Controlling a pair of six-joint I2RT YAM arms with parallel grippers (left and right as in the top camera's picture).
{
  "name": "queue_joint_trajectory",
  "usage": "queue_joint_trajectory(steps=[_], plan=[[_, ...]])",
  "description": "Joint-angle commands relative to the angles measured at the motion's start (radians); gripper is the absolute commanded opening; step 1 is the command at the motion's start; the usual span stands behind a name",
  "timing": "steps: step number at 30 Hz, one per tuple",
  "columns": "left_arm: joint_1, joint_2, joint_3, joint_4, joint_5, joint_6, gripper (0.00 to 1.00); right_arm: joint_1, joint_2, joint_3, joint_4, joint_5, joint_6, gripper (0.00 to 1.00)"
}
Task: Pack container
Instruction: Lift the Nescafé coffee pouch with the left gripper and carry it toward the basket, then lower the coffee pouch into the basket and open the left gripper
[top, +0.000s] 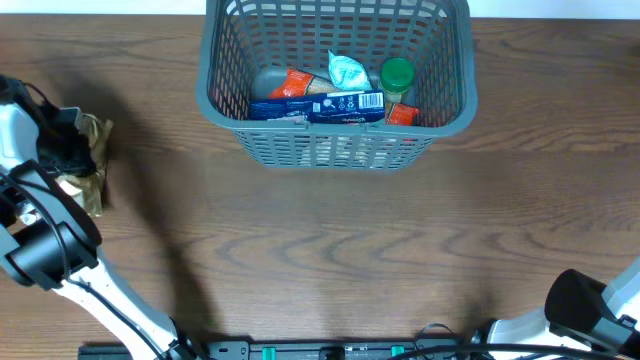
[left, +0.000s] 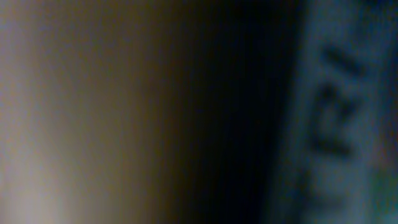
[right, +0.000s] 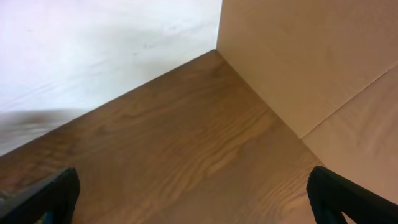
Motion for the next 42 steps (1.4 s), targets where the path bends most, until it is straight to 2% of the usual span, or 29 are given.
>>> queue_joint_trajectory(steps=[1, 7, 15, 19, 29, 32, 36, 42], plan=[[0.000, 0.145, -0.080, -0.009, 0.075, -0.013, 0.06, -0.003, 0.006, -0.004, -0.001, -0.003, 0.016, 0.99], [-0.009, 0.136, -0.045, -0.028, 0.101, -0.013, 0.06, -0.003, 0.006, -0.004, -0.001, -0.003, 0.016, 0.99], [-0.020, 0.050, 0.140, -0.147, 0.100, -0.042, 0.06, -0.003, 0.006, -0.004, -0.001, -0.003, 0.015, 0.99], [-0.021, -0.071, 0.218, -0.159, 0.100, -0.109, 0.06, -0.003, 0.006, -0.004, -0.001, -0.003, 0.015, 0.99], [-0.052, -0.380, 0.309, -0.117, 0.102, -0.156, 0.06, -0.003, 0.006, -0.004, -0.001, -0.003, 0.016, 0.99], [-0.088, -0.480, 0.322, -0.074, 0.138, -0.168, 0.06, -0.003, 0.006, -0.004, -0.001, -0.003, 0.015, 0.99], [-0.174, -0.619, 0.324, 0.000, 0.257, -0.168, 0.06, -0.003, 0.006, -0.004, -0.001, -0.003, 0.016, 0.99], [-0.387, -0.760, 0.324, 0.159, 0.373, -0.171, 0.06, -0.003, 0.006, -0.004, -0.001, -0.003, 0.016, 0.99]])
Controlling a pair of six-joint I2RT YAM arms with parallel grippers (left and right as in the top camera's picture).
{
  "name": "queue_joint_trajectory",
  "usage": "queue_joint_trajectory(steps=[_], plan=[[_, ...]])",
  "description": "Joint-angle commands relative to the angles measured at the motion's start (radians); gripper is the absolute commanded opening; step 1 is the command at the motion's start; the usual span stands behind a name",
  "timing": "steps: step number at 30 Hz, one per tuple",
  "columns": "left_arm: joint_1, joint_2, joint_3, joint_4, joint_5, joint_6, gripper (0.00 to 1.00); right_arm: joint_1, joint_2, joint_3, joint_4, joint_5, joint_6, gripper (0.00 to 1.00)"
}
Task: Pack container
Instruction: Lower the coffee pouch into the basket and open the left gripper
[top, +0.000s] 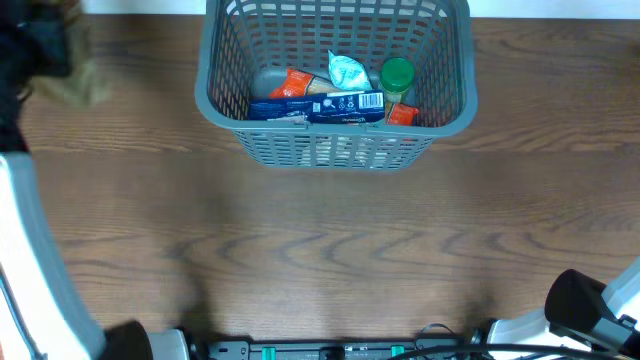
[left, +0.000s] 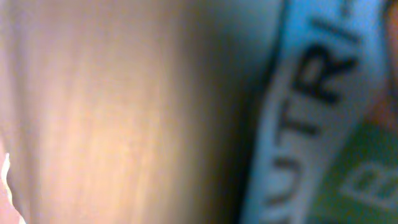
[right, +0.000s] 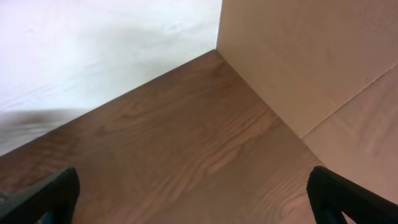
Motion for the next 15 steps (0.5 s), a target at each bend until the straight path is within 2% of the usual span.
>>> queue_joint_trajectory(steps=[1, 8, 15], plan=[[-0.160, -0.095, 0.037, 0.119, 0.124, -0.008, 0.06, -0.003, 0.006, -0.004, -0.001, -0.003, 0.015, 0.99], [-0.443, -0.085, 0.037, 0.243, 0.142, 0.023, 0.06, -0.003, 0.006, -0.004, -0.001, -0.003, 0.016, 0.99], [-0.587, 0.036, 0.037, 0.225, 0.142, 0.034, 0.06, -0.003, 0.006, -0.004, -0.001, -0.003, 0.016, 0.99]])
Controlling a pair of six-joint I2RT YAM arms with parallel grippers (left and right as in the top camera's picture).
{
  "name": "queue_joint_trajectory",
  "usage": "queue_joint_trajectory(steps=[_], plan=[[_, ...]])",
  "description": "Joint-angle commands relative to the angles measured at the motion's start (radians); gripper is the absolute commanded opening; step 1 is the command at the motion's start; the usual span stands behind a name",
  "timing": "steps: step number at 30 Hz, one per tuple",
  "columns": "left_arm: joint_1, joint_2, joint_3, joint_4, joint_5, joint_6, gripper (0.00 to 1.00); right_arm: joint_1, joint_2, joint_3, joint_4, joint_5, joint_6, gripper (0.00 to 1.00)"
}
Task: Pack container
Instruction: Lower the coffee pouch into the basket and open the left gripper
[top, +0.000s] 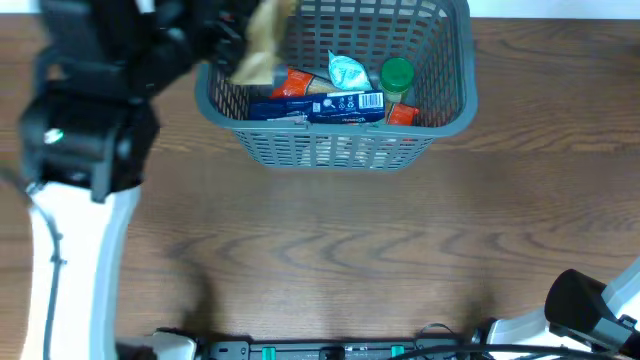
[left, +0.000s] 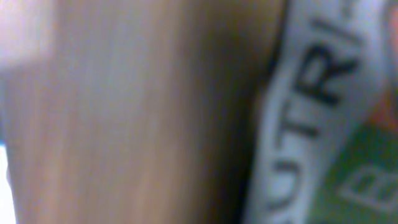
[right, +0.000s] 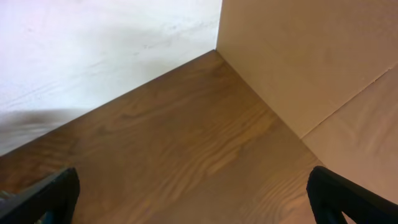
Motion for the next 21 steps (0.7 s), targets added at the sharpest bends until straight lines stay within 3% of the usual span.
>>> queue_joint_trajectory(steps=[1, 13, 21], plan=[[-0.048, 0.077, 0.036, 0.014, 0.002, 0.024, 0.06, -0.003, 0.006, -0.004, -0.001, -0.003, 0.016, 0.99], [-0.180, 0.315, 0.035, -0.054, 0.002, 0.081, 0.06, -0.003, 0.006, -0.004, -0.001, -0.003, 0.016, 0.99], [-0.215, 0.355, 0.035, -0.068, 0.001, 0.081, 0.06, -0.003, 0.006, -0.004, -0.001, -0.003, 0.015, 0.99]])
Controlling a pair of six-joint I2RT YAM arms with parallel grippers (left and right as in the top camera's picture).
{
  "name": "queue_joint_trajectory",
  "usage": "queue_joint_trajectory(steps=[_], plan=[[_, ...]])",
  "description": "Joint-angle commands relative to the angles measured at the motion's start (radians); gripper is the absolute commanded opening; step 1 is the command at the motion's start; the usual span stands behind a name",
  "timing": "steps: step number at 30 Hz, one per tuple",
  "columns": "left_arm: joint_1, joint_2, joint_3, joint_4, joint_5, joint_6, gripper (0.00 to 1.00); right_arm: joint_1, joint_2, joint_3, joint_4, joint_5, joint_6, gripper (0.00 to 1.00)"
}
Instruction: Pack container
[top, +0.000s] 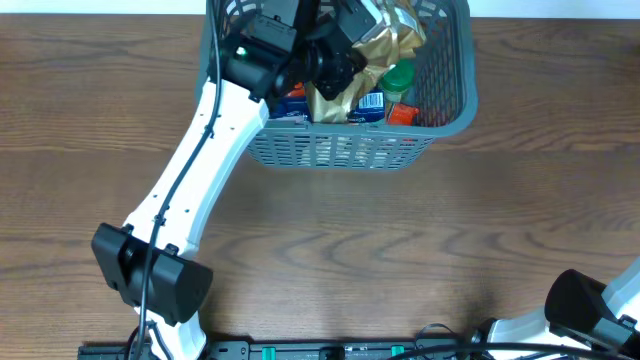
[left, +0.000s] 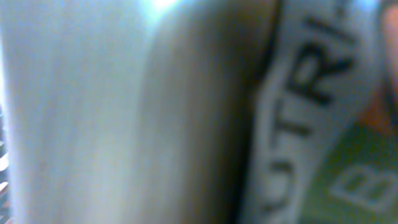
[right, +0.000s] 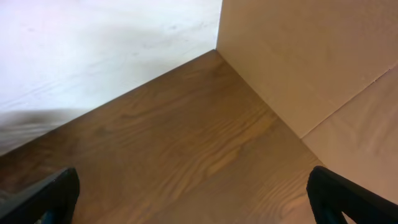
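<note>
A grey plastic basket (top: 450, 118) stands at the table's far middle. Inside lie a blue box (top: 371, 103), a green-capped bottle (top: 401, 76) and orange packets (top: 402, 115). My left gripper (top: 338, 52) hangs over the basket's middle, shut on a crinkled gold snack packet (top: 385, 40). That packet (left: 311, 112) fills the left wrist view as a blur with dark letters, hiding the fingers. My right gripper (right: 193, 202) is open over bare wood, with only its dark fingertips (right: 56, 193) showing at the frame's lower corners.
The right arm's base (top: 590, 310) sits at the near right corner of the table. A tan cardboard wall (right: 311, 62) and a white surface (right: 93, 43) border the wood in the right wrist view. The left arm's white link (top: 200, 170) slants across the table's left-middle.
My left gripper with the gold packet has moved right, from the basket's far left corner to above its middle. The right arm has not moved.
My left gripper was at the table's far left edge, shut on the gold packet on the wood. Then it held the packet at the far left corner, then at the basket's left rim, and now over the basket's contents. The right gripper stayed open and still.
</note>
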Motion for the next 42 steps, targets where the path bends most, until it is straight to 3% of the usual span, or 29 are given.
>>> queue_joint_trajectory(steps=[1, 3, 10, 17, 26, 34, 42], plan=[[-0.002, -0.038, 0.036, 0.026, 0.021, 0.026, 0.22, -0.003, 0.006, -0.004, -0.001, -0.003, 0.015, 0.99], [0.002, -0.038, 0.036, 0.026, 0.017, 0.025, 0.98, -0.003, 0.006, -0.004, -0.001, -0.003, 0.016, 0.99], [0.024, -0.061, 0.037, 0.025, -0.020, 0.021, 0.99, -0.003, 0.006, -0.004, -0.001, -0.003, 0.016, 0.99], [0.076, -0.186, 0.039, 0.026, -0.415, -0.006, 0.98, -0.003, 0.006, -0.004, -0.001, -0.003, 0.016, 0.99], [0.269, -0.400, 0.039, -0.110, -0.934, -0.370, 0.99, -0.003, 0.006, -0.004, -0.001, -0.003, 0.016, 0.99], [0.526, -0.480, 0.039, -0.233, -0.981, -0.381, 0.99, -0.003, 0.006, -0.004, -0.001, -0.003, 0.015, 0.99], [0.564, -0.480, 0.039, -0.251, -0.981, -0.380, 0.99, -0.003, 0.006, -0.004, -0.001, -0.003, 0.016, 0.99]])
